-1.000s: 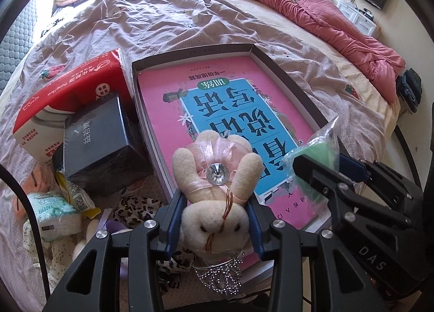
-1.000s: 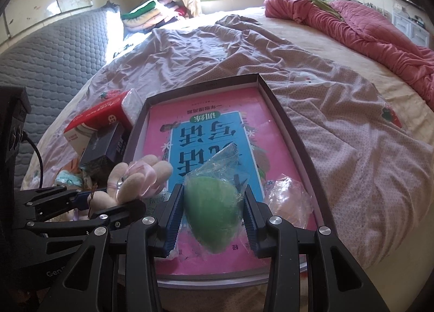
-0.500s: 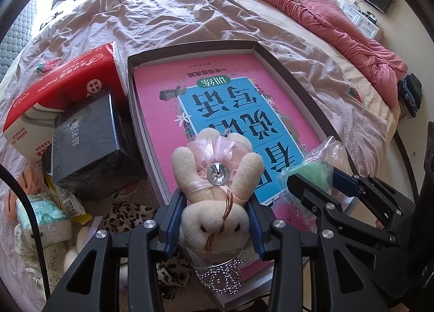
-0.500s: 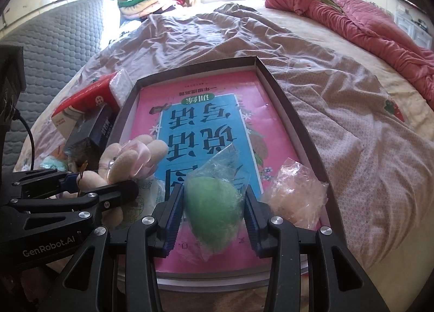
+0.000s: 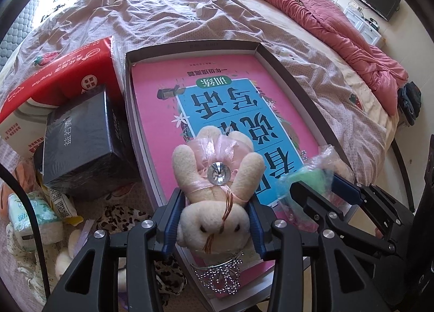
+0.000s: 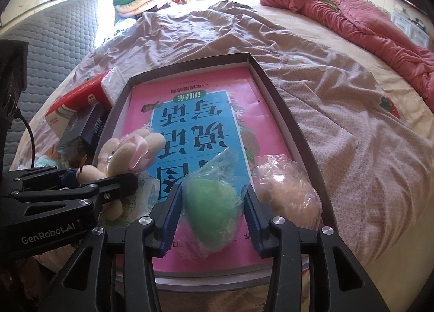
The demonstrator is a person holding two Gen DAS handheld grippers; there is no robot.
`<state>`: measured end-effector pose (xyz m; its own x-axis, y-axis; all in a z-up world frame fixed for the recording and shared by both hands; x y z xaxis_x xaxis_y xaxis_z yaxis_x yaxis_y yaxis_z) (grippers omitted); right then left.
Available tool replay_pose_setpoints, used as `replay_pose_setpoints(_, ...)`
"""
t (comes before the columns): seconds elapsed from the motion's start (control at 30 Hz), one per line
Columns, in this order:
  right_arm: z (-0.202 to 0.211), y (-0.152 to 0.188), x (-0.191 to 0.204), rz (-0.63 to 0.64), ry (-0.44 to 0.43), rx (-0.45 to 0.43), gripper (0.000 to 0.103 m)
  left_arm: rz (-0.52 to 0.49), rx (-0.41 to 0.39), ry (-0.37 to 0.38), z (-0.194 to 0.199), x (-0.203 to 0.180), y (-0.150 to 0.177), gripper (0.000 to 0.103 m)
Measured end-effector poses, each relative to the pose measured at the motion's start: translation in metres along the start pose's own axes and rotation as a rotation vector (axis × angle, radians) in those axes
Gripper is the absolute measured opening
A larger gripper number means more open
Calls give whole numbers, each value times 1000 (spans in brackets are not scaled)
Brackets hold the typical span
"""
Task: Organize soft objects
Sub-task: 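Lower the green ball onto the tray and open the right tool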
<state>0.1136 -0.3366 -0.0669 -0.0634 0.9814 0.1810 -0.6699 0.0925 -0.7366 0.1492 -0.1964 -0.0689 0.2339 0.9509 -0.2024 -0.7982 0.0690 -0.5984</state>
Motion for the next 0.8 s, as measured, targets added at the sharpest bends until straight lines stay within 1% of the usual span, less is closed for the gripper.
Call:
replay_pose_setpoints(0.2,3,-3,-1,-4,7,-5,49,16,11,6,-1,1,1,45)
replay_pose_setpoints(0.4,8,-7,-3,-19,12,-23,53,10,16,2,1,0,3,46)
replay_pose_setpoints(0.57,12,-11,-6,-31,22,-40,55,27,25,25,1,-1,3,48)
replay_pose_setpoints(0.7,16,-15,-10,-47,32,-53,58,27,21,32,4,-2,2,52)
replay_pose_setpoints(0.8,19,-16,-13,-57,38,-61,59,31,19,45,6,-3,2,54)
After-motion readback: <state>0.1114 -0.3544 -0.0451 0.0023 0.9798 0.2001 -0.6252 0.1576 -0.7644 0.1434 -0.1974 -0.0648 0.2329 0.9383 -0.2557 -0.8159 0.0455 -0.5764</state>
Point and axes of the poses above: each gripper's, at about its wrist camera, not at the fingertips, and z roughly against the way its jaws point, x to its left, y to its underside, the point moved 2 cm from there along -z, roughly the way its jaws point, and after that the axes turned 14 degrees about -x, right-handed, at the moved point
